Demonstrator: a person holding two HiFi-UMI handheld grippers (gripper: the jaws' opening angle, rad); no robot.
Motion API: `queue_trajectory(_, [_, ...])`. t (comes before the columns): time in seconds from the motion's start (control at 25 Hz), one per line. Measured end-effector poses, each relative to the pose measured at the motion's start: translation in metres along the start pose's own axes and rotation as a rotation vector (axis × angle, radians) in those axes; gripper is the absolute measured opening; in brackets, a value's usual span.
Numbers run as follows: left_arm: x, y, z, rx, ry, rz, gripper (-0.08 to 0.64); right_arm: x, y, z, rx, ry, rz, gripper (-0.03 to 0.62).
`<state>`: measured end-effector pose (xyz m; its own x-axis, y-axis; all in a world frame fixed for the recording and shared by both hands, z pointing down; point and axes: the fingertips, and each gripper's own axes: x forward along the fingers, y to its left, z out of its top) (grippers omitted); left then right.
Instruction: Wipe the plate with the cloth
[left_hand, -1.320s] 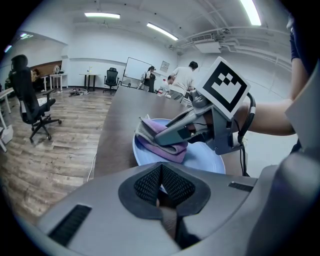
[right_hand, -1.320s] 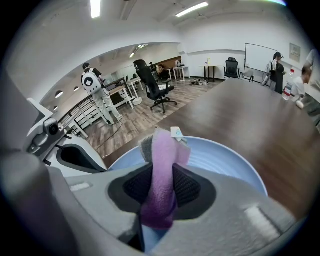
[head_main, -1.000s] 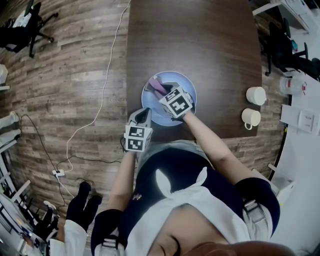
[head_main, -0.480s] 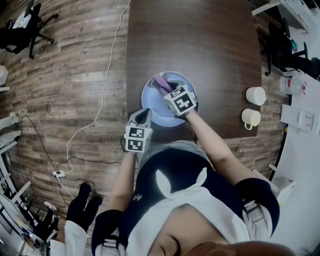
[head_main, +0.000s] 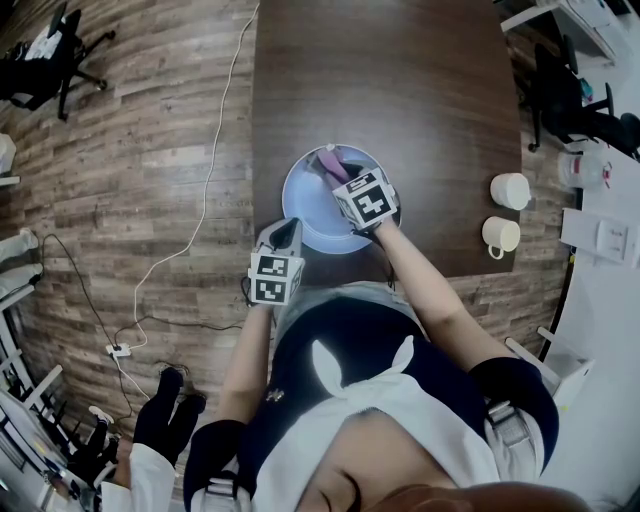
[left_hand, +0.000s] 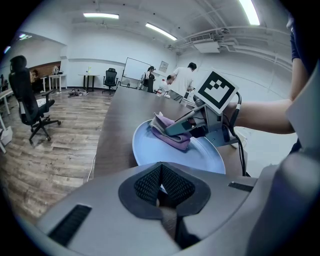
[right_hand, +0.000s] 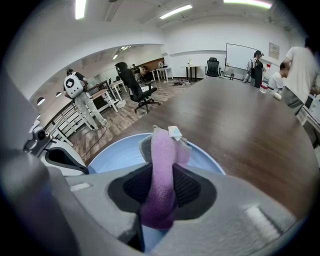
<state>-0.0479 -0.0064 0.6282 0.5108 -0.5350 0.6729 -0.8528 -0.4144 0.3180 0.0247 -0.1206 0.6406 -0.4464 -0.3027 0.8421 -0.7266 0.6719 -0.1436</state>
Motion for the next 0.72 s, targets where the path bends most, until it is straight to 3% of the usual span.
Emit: queue_trajectory(0.72, [0.002, -0.002, 0.002, -0.002, -0.014, -0.007, 0.003, -0.011, -0.021, -0.016, 0.079, 0.012, -0.088, 0.114])
